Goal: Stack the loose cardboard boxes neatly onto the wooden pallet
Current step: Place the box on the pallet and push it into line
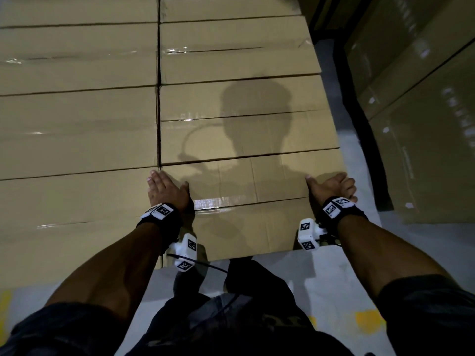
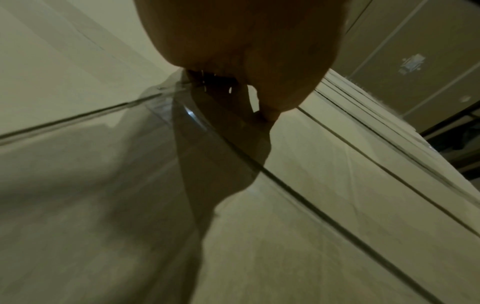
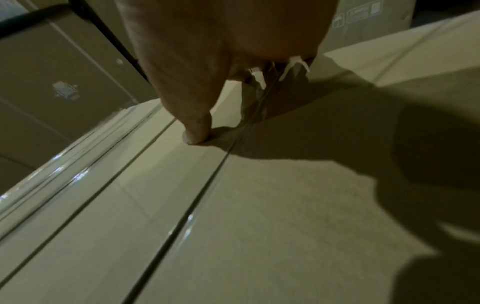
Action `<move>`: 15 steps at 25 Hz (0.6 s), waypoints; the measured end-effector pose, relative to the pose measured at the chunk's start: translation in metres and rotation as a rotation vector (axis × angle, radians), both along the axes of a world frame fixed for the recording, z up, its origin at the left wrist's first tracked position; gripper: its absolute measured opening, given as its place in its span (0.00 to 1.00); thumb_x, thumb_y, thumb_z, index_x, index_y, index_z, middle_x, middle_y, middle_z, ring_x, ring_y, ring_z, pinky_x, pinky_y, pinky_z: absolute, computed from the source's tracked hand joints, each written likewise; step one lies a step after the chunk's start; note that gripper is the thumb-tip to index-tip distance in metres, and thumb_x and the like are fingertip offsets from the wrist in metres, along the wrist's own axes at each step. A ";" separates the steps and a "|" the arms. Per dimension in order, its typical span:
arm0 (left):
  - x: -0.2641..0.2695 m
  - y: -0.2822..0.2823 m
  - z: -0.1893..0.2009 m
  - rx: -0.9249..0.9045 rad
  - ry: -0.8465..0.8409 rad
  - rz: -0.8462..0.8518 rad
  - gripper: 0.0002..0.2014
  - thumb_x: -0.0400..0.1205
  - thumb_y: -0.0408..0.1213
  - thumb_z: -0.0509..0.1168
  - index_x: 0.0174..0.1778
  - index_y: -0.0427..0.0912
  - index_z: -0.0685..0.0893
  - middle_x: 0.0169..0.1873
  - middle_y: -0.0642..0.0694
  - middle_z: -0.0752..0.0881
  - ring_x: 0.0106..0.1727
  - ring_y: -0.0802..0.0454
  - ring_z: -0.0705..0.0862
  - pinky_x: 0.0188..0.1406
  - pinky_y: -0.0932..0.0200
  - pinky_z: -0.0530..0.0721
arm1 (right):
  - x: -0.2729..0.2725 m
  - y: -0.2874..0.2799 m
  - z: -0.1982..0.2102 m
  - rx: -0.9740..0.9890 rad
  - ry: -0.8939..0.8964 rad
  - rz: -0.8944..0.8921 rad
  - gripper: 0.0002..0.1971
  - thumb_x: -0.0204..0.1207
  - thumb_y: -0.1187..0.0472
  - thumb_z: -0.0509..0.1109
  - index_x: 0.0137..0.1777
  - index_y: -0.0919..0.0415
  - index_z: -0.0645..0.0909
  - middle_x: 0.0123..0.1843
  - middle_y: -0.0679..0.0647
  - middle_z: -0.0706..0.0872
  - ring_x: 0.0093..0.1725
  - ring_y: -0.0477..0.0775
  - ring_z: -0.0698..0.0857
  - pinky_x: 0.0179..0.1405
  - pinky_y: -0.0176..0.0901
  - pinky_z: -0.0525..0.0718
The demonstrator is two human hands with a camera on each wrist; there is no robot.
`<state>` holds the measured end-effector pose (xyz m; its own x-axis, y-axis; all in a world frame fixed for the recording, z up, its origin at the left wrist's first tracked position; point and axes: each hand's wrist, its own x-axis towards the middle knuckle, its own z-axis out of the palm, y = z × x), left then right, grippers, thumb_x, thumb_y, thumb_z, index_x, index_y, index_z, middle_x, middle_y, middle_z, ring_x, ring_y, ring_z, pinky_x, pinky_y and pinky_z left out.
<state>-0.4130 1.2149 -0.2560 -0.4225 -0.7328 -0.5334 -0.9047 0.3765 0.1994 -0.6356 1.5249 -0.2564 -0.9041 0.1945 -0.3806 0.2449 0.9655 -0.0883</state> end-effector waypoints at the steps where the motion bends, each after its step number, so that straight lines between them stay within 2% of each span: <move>1: 0.000 -0.002 0.002 0.011 -0.001 0.000 0.41 0.89 0.54 0.52 0.86 0.31 0.40 0.86 0.35 0.39 0.87 0.37 0.40 0.85 0.47 0.44 | -0.001 0.003 0.002 0.000 -0.046 0.017 0.59 0.72 0.24 0.65 0.88 0.66 0.48 0.84 0.68 0.58 0.83 0.69 0.59 0.82 0.66 0.57; 3: 0.000 -0.007 0.009 0.046 0.012 -0.007 0.41 0.88 0.52 0.56 0.86 0.29 0.43 0.86 0.33 0.42 0.87 0.36 0.43 0.85 0.47 0.46 | -0.003 0.005 0.009 0.002 -0.157 0.042 0.57 0.75 0.27 0.64 0.89 0.64 0.42 0.88 0.70 0.47 0.87 0.71 0.50 0.84 0.68 0.50; 4: 0.001 -0.010 0.012 0.056 0.030 -0.010 0.41 0.88 0.50 0.58 0.85 0.28 0.46 0.86 0.32 0.46 0.86 0.34 0.46 0.85 0.47 0.48 | -0.002 0.004 0.015 0.009 -0.191 0.049 0.54 0.77 0.30 0.64 0.89 0.62 0.42 0.89 0.69 0.43 0.87 0.72 0.47 0.85 0.69 0.47; 6: 0.006 -0.016 0.025 0.076 0.075 0.010 0.36 0.86 0.46 0.61 0.82 0.26 0.58 0.82 0.28 0.59 0.83 0.32 0.58 0.82 0.45 0.59 | 0.003 -0.008 0.027 -0.010 -0.180 0.083 0.46 0.80 0.40 0.66 0.89 0.60 0.48 0.89 0.67 0.41 0.88 0.72 0.45 0.85 0.69 0.44; 8: 0.023 -0.019 0.042 0.067 0.115 0.067 0.28 0.84 0.45 0.63 0.74 0.29 0.71 0.73 0.28 0.73 0.74 0.32 0.72 0.71 0.45 0.72 | 0.020 -0.032 0.038 -0.086 -0.115 0.217 0.40 0.81 0.47 0.65 0.88 0.60 0.53 0.90 0.64 0.44 0.88 0.69 0.46 0.86 0.64 0.45; 9: 0.036 -0.020 0.051 0.046 0.125 0.089 0.25 0.84 0.44 0.62 0.71 0.30 0.74 0.69 0.29 0.77 0.71 0.32 0.76 0.66 0.46 0.75 | 0.033 -0.048 0.041 -0.125 -0.084 0.334 0.38 0.82 0.48 0.64 0.88 0.60 0.55 0.90 0.63 0.46 0.89 0.67 0.47 0.87 0.62 0.46; 12: 0.076 -0.016 0.072 -0.067 0.101 0.074 0.23 0.85 0.44 0.60 0.71 0.33 0.76 0.67 0.30 0.80 0.68 0.33 0.78 0.63 0.47 0.77 | 0.081 -0.093 0.047 -0.244 -0.057 0.643 0.32 0.84 0.49 0.63 0.86 0.58 0.63 0.90 0.59 0.55 0.88 0.61 0.52 0.87 0.55 0.47; 15: 0.114 -0.008 0.090 -0.205 0.051 0.031 0.21 0.85 0.43 0.61 0.71 0.34 0.78 0.64 0.31 0.81 0.66 0.33 0.78 0.61 0.46 0.78 | 0.128 -0.133 0.052 -0.346 -0.036 0.924 0.28 0.83 0.50 0.65 0.82 0.58 0.71 0.86 0.58 0.67 0.86 0.60 0.60 0.85 0.51 0.50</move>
<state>-0.2993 1.2067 -0.1657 -0.4204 -0.8368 -0.3506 -0.9073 0.3859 0.1670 -0.5078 1.3914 -0.2047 -0.6311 -0.7096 -0.3133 -0.5847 0.7006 -0.4090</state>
